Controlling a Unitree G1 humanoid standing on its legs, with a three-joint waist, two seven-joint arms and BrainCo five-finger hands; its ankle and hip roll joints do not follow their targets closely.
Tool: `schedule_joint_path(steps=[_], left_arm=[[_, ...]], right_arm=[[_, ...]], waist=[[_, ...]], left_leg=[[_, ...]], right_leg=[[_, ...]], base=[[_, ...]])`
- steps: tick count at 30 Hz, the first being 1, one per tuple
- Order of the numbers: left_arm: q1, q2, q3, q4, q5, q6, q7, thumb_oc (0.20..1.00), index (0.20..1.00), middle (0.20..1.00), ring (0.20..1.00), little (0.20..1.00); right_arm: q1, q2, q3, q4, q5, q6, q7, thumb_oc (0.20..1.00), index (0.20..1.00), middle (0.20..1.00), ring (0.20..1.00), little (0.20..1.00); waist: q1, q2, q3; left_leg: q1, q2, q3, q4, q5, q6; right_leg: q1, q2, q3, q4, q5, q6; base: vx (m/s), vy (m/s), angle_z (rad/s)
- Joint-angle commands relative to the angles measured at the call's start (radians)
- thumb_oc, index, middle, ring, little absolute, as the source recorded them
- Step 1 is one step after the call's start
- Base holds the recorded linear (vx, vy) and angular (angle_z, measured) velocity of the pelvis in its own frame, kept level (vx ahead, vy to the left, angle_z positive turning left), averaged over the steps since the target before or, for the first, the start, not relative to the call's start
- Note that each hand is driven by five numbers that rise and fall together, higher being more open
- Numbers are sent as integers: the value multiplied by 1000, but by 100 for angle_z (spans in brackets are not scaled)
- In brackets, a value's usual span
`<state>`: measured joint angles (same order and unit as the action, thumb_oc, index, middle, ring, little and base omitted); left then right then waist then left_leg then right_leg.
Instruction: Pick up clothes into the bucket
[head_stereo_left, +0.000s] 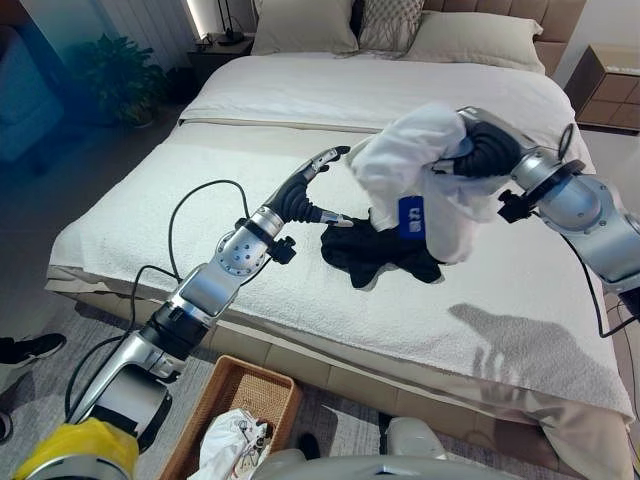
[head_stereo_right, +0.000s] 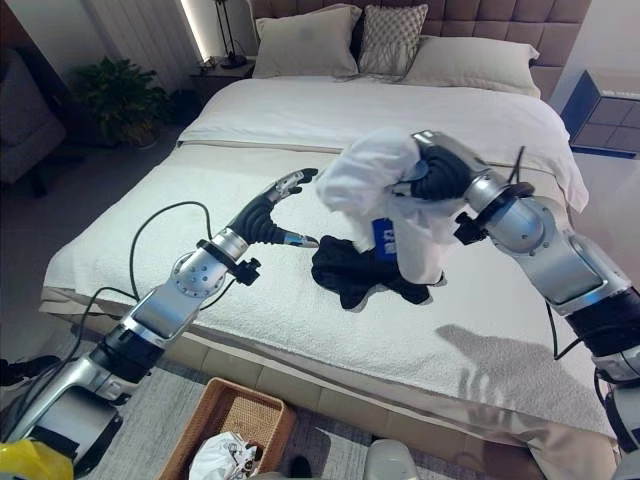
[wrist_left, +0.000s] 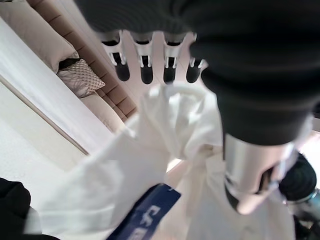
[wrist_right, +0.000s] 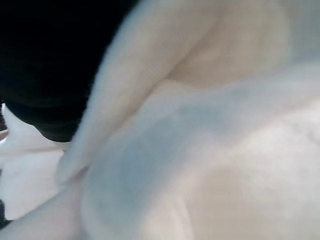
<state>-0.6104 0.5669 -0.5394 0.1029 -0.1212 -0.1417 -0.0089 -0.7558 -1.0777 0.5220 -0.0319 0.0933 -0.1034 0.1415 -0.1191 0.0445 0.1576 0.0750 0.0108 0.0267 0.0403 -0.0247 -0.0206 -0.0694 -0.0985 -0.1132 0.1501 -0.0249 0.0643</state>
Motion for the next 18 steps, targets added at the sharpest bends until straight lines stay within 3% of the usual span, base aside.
schedule_joint_path(steps=[1, 6, 18], left_arm=[[-85, 12, -40, 23, 38, -35, 11, 1000, 1000, 1000, 1000, 1000], [-127, -9, -67, 18, 79, -34, 20, 1000, 1000, 1000, 1000, 1000], [-135, -81, -66, 15, 113, -30, 42, 1000, 1000, 1000, 1000, 1000]], right_arm=[[-96, 3, 16, -23, 130, -22, 29, 200, 200, 200, 200, 200], [-139, 7, 82, -46, 229, -3, 77, 200, 200, 200, 200, 200], [-138, 41, 106, -2, 342, 40, 110, 200, 200, 200, 200, 200]], waist=[[15, -84, -71], [18, -91, -78], [30, -105, -83]], left_leg=[[-39, 6, -22, 65, -60, -56], [-34, 8, -30, 65, -60, -59], [-34, 5, -48, 70, -61, -58]], right_leg=[[111, -45, -35, -48, -45, 67], [125, -45, -44, -50, -50, 64], [145, -50, -63, -59, -51, 62]], base=[[19, -3, 4], [14, -1, 3], [1, -1, 6]])
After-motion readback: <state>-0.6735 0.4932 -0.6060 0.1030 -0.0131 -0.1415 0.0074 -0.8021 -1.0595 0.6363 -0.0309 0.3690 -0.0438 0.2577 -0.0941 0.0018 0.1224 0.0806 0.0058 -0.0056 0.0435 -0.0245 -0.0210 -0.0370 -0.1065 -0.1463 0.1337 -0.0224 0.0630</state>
